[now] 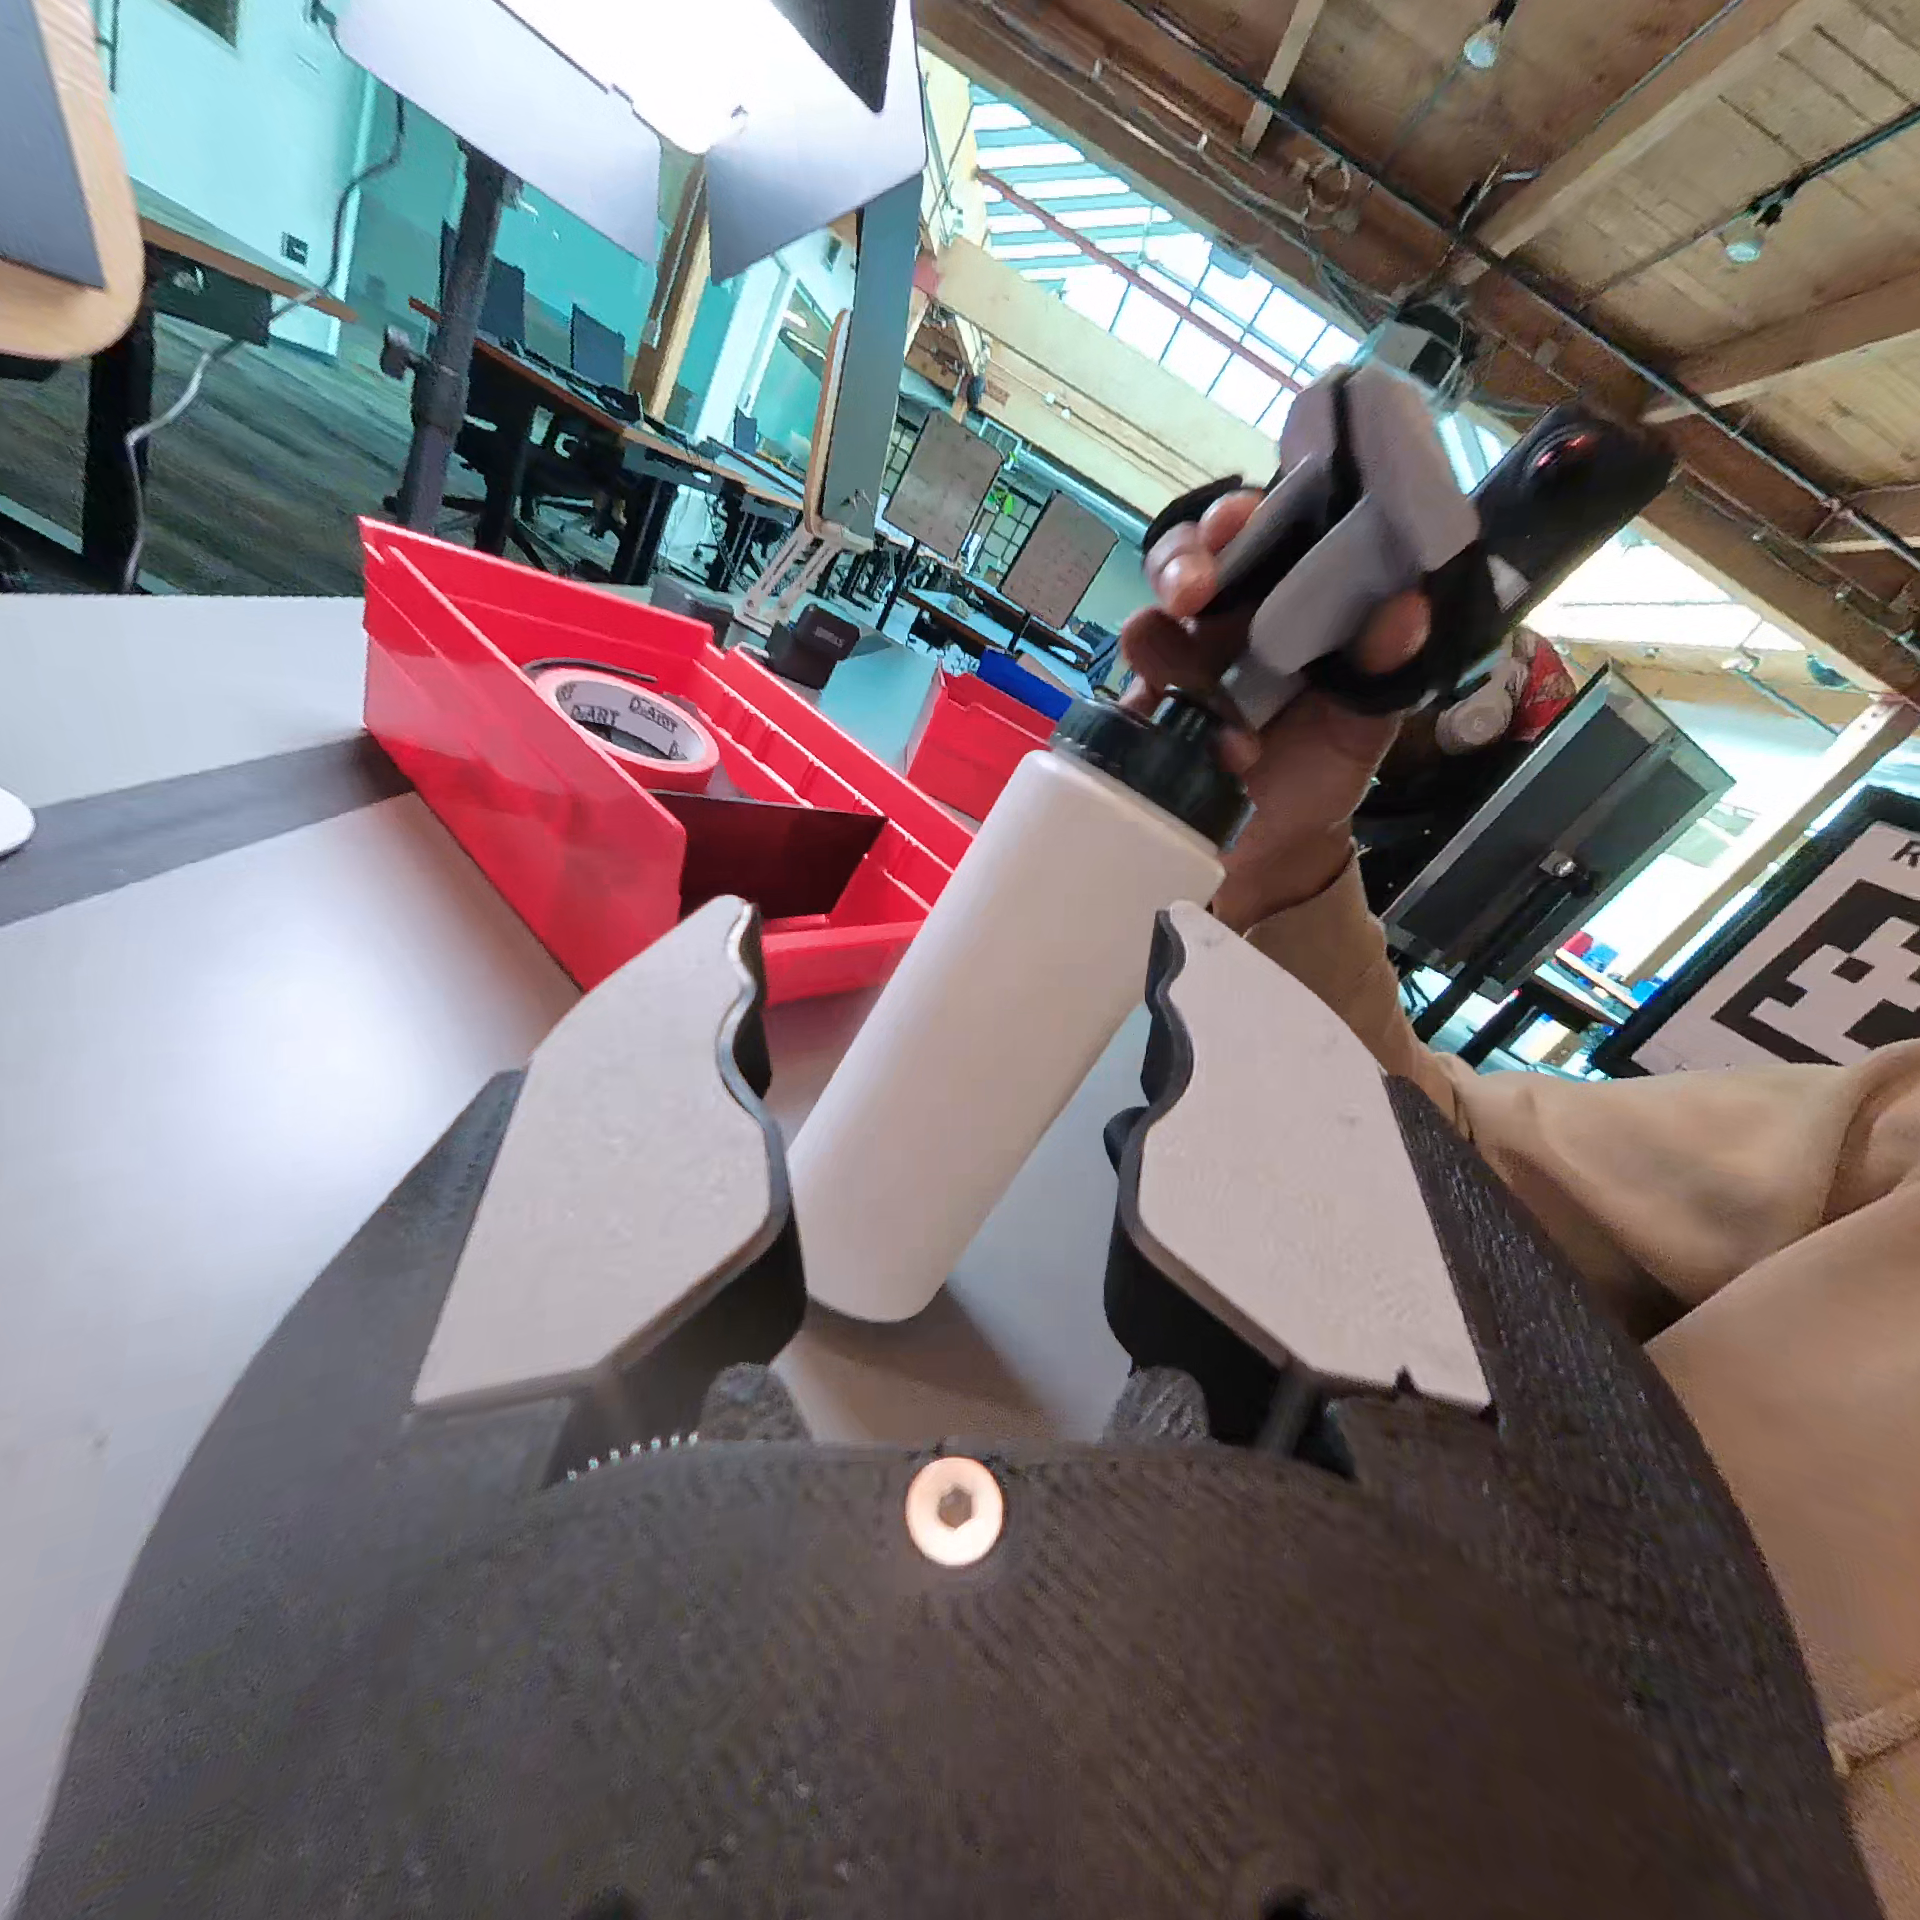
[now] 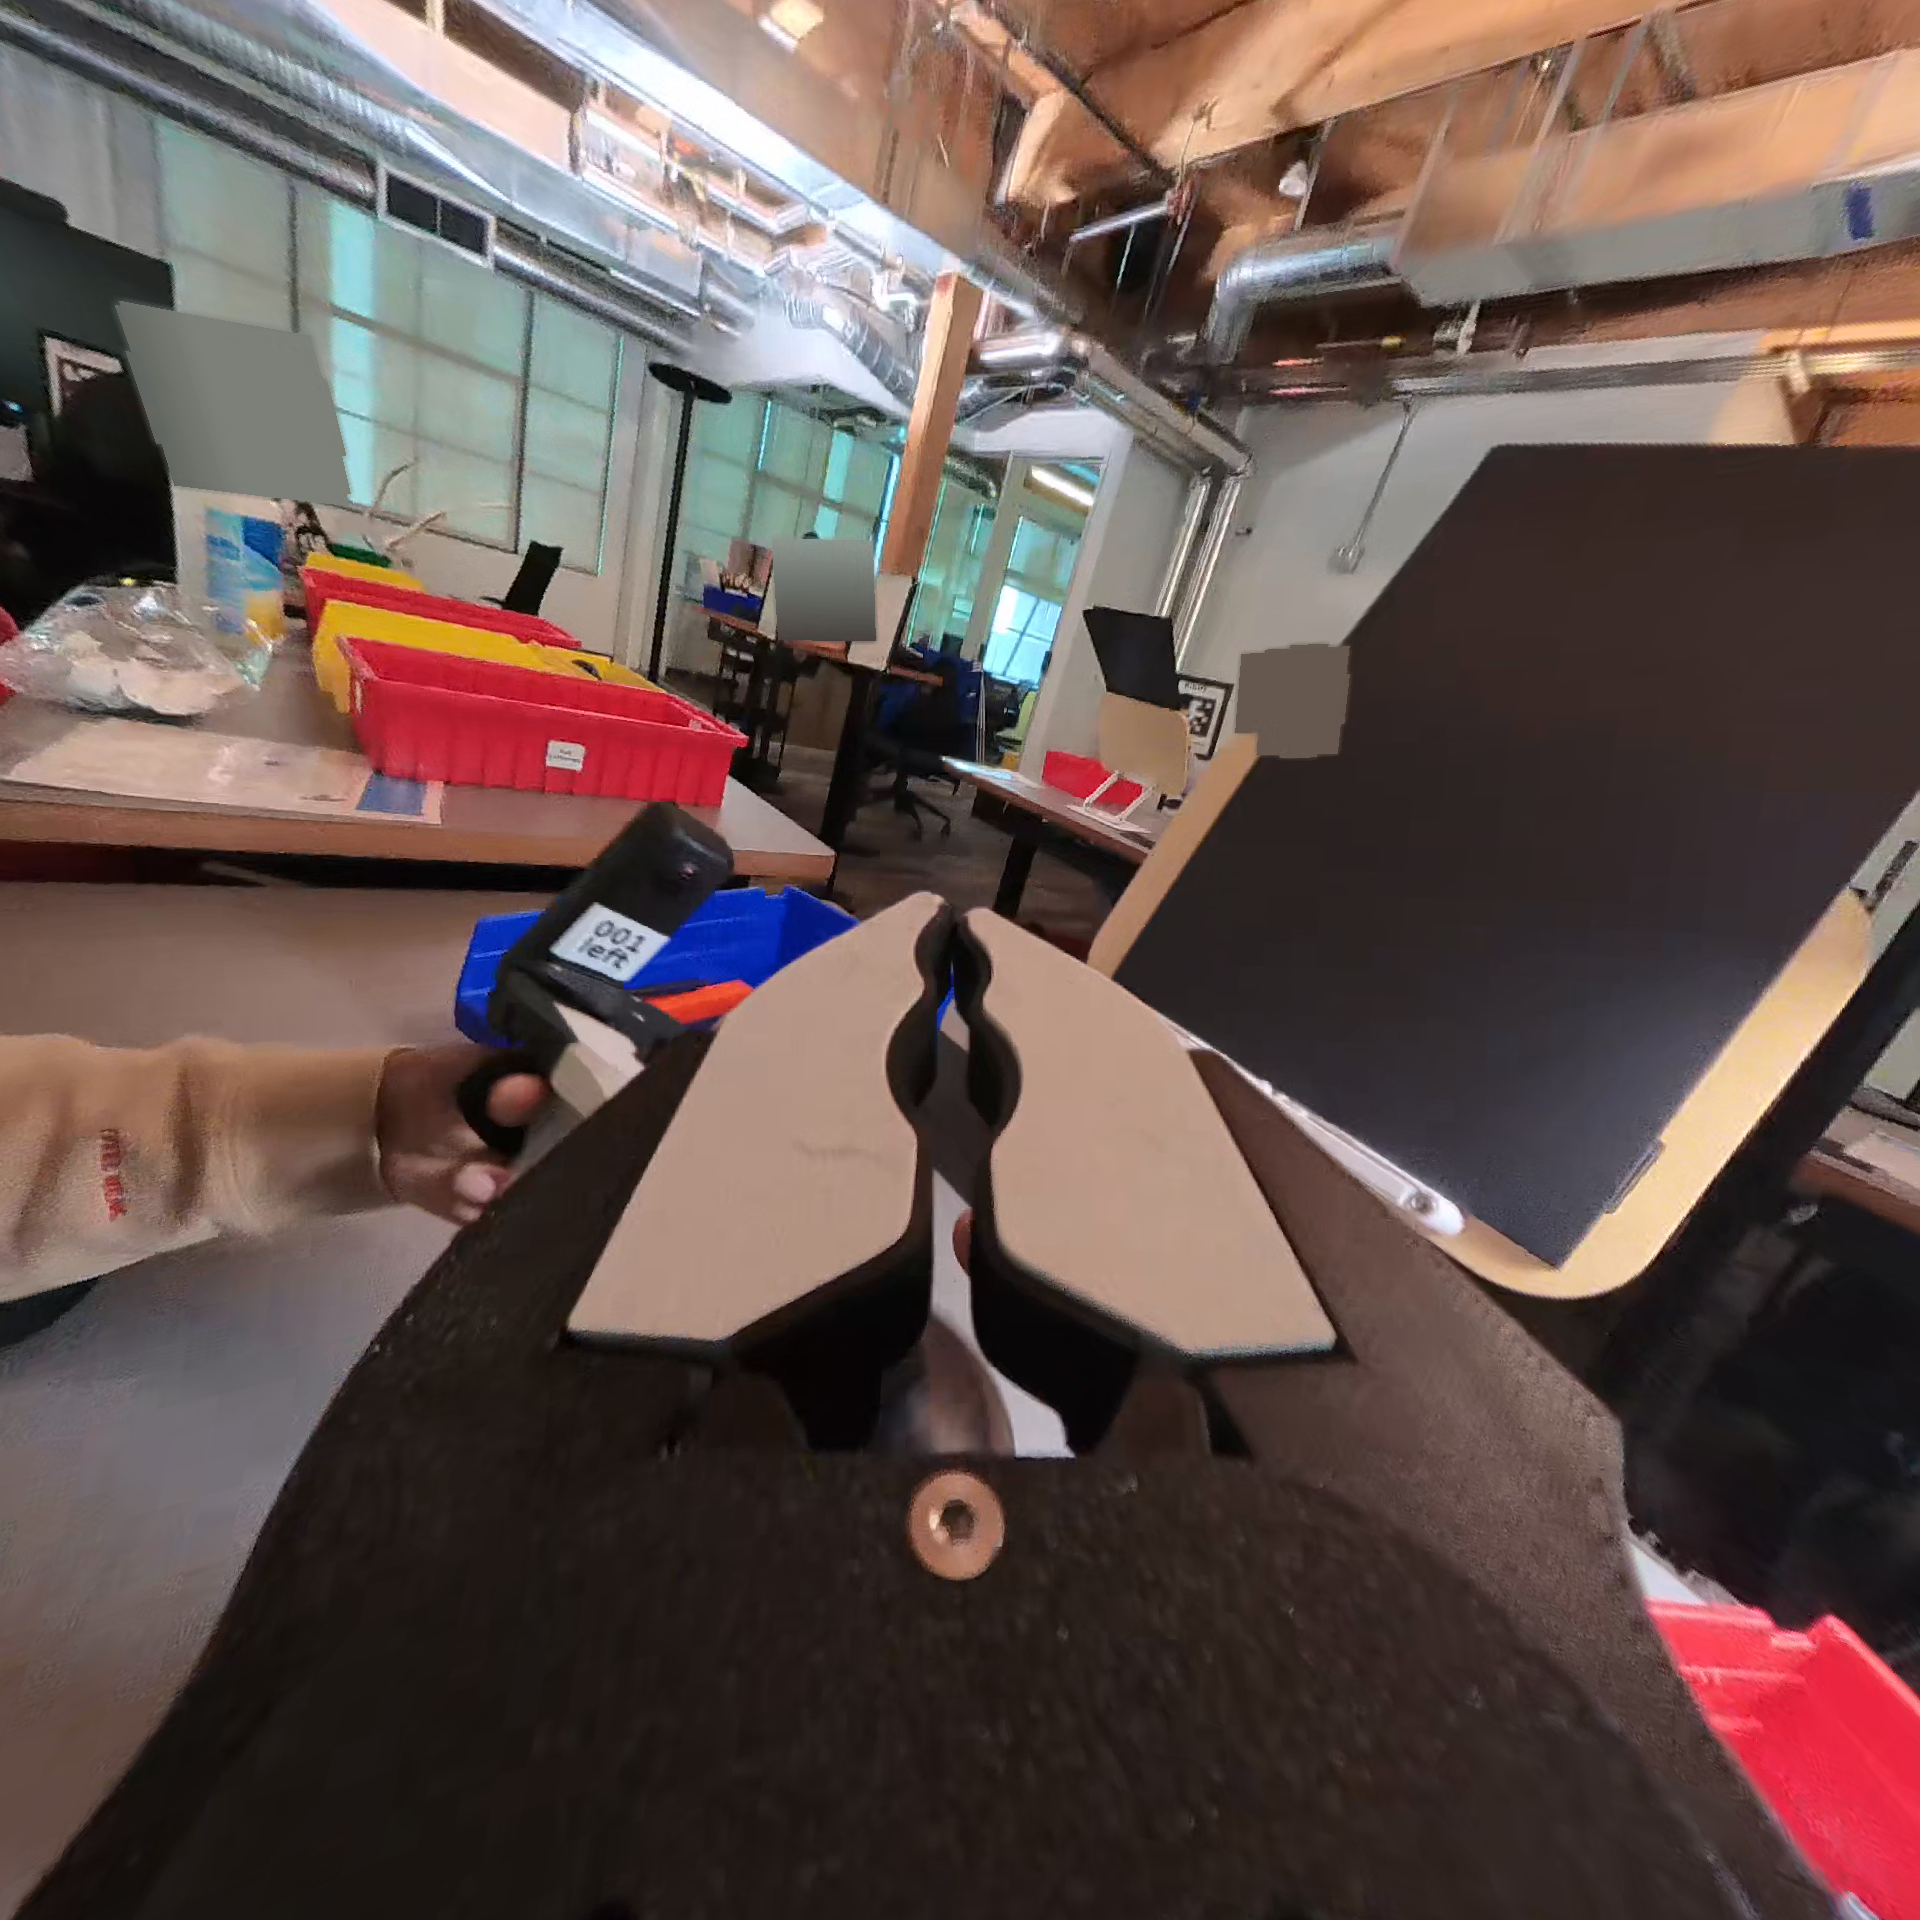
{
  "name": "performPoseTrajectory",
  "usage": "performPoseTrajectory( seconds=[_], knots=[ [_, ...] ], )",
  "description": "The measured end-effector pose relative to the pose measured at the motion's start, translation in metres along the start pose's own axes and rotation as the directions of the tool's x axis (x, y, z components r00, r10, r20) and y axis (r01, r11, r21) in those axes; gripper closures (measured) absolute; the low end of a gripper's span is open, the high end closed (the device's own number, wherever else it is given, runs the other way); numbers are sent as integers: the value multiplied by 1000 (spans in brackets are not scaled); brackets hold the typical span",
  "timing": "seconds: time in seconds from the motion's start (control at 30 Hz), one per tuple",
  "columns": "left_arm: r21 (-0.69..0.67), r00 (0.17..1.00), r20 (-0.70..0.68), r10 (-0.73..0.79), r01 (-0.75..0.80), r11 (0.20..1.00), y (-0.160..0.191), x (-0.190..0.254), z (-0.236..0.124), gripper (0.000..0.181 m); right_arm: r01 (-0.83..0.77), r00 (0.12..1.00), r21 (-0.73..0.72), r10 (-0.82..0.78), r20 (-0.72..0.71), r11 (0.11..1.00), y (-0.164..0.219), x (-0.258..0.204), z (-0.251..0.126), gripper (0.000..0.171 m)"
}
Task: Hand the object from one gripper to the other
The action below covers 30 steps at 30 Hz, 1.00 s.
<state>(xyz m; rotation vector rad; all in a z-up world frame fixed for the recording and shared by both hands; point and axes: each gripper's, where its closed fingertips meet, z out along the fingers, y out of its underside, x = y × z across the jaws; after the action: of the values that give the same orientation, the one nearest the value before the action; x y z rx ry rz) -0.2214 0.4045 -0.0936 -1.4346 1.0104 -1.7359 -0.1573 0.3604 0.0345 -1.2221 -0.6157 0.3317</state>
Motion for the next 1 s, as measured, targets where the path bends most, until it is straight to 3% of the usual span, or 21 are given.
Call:
performPoseTrajectory(
  seconds=[0.23, 0.6, 0.8, 0.87, 0.93, 1.0],
  knots=[
    [16, 1000, -1, 15, -15, 1000, -6, 0, -5, 112, -110, 994, -35, 110, 16, 993, 16, 11, 1, 171],
    [1, 999, 2, 44, -44, 999, -6, 3, -4, 112, -101, 994, -75, 104, 42, 992, 21, 7, 2, 169],
    [-2, 999, -1, 50, -50, 999, -5, 5, -1, 112, -73, 990, -126, 88, 115, 989, 26, -9, 6, 162],
    [-8, 999, 2, 48, -48, 999, -3, 4, -1, 112, -45, 976, -163, 79, 203, 986, 28, -27, 7, 159],
    [-14, 999, 13, 46, -45, 999, -1, 0, -1, 112, 2, 901, -214, 92, 424, 977, 29, -69, -2, 149],
    [-17, 999, 23, 35, -34, 999, 0, -3, -2, 113, 126, 755, -383, 162, 635, 915, 46, -123, -28, 99]
  ],
)
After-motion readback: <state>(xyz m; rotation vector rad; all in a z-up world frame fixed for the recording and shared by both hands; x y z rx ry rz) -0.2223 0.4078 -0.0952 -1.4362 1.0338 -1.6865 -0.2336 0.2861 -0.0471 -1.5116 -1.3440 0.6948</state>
